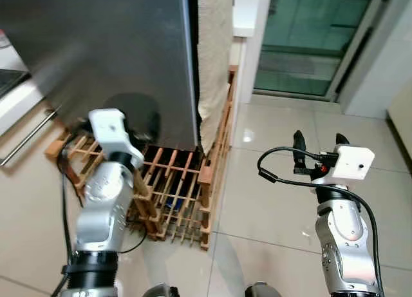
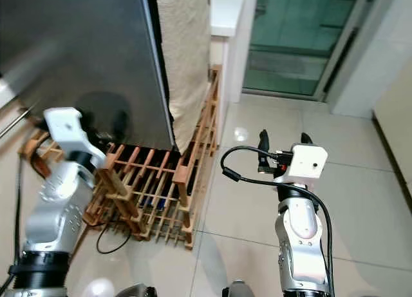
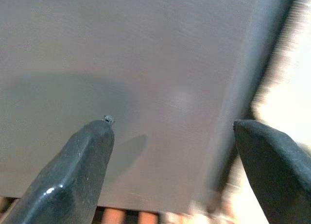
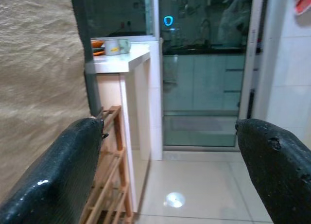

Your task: Restocking fridge

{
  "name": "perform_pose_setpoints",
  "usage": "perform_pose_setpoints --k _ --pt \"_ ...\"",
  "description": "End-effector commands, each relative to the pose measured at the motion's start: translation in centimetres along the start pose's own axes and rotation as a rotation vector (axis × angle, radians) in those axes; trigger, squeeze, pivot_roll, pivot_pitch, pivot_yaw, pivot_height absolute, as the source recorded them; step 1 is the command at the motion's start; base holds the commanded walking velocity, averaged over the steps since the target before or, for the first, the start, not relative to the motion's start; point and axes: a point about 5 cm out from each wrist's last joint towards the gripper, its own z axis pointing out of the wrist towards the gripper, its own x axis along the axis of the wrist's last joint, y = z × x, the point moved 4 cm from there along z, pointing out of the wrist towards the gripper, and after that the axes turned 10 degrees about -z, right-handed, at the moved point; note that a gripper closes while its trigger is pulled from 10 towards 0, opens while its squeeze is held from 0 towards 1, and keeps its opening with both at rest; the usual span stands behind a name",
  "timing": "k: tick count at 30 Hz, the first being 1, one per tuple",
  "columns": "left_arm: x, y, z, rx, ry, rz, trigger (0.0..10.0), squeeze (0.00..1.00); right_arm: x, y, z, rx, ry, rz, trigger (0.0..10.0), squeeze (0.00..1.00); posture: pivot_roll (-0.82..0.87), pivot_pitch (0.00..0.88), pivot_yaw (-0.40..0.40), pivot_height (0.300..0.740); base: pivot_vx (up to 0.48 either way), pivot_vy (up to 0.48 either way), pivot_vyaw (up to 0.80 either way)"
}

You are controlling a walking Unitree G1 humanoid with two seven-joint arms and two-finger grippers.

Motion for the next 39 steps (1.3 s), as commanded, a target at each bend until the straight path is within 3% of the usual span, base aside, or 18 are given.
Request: perform_pose_setpoints --k 1,8,14,19,25,30,32,33,39 --pt "1.1 1.7 0.3 -0.076 0.036 0.007 10.0 0.00 -0.2 -0.5 0.0 0.019 -0.003 -0.003 10.0 0.00 -0.05 0.000 0.058 0.678 0.000 0.000 -0.55" --pt "1.9 3.0 1.2 -0.110 0.065 0.032 10.0 0.00 -0.4 -1.6 0.4 0.090 -0.005 -0.032 10.0 0.00 -0.05 0.000 0.055 0.678 0.000 0.000 -0.40" --pt "2.7 3.3 1.5 -0.117 0.088 0.027 10.0 0.00 -0.1 -1.5 1.0 0.077 -0.003 -0.071 10.0 0.00 -0.05 0.000 0.054 0.678 0.000 0.000 0.00" --pt "3.8 3.5 1.5 -0.103 0.129 0.034 10.0 0.00 1.2 -2.2 1.4 0.134 0.061 -0.080 10.0 0.00 -0.06 0.000 0.053 0.693 0.000 0.000 0.00" --pt "4.6 3.5 1.4 -0.075 0.154 0.030 10.0 0.00 1.7 -2.0 1.6 0.126 0.068 -0.054 10.0 0.00 -0.05 0.000 0.046 0.713 0.000 0.000 0.00" --pt "4.0 3.4 2.2 -0.032 0.120 0.060 10.0 0.00 1.7 -2.4 2.1 0.140 0.067 -0.038 10.0 0.00 -0.06 0.000 0.050 0.740 0.000 0.000 0.00" --pt "4.0 3.4 2.3 -0.030 0.119 0.066 10.0 0.00 1.7 -2.4 2.1 0.140 0.067 -0.037 10.0 0.00 -0.06 0.000 0.050 0.740 0.000 0.000 0.00" --pt "4.1 3.5 2.5 -0.014 0.120 0.125 10.0 0.00 1.7 -2.6 2.2 0.146 0.067 -0.032 10.0 0.00 -0.06 0.000 0.054 0.740 0.000 0.000 0.00" --pt "4.4 3.7 2.7 -0.017 0.117 0.117 10.0 0.00 1.5 -3.1 2.1 0.175 0.056 -0.023 10.0 0.00 -0.05 0.000 0.059 0.740 0.000 0.000 0.00"
